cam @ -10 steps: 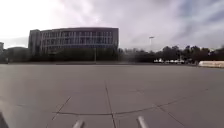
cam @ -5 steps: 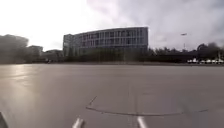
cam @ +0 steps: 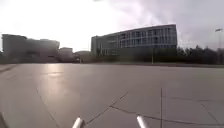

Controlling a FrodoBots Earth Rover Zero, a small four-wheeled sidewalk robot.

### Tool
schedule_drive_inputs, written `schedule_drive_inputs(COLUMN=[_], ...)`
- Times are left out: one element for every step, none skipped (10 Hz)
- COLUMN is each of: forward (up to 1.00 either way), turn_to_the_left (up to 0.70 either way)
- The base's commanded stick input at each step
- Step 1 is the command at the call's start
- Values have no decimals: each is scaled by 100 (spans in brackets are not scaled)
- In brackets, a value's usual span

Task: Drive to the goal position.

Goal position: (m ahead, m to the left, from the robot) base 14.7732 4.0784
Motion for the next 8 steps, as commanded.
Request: schedule_drive_inputs(forward=[100, 100, 100, 100, 100, 100, 100, 100], turn_to_the_left=[0, 0, 0, 0, 0, 0, 0, 0])
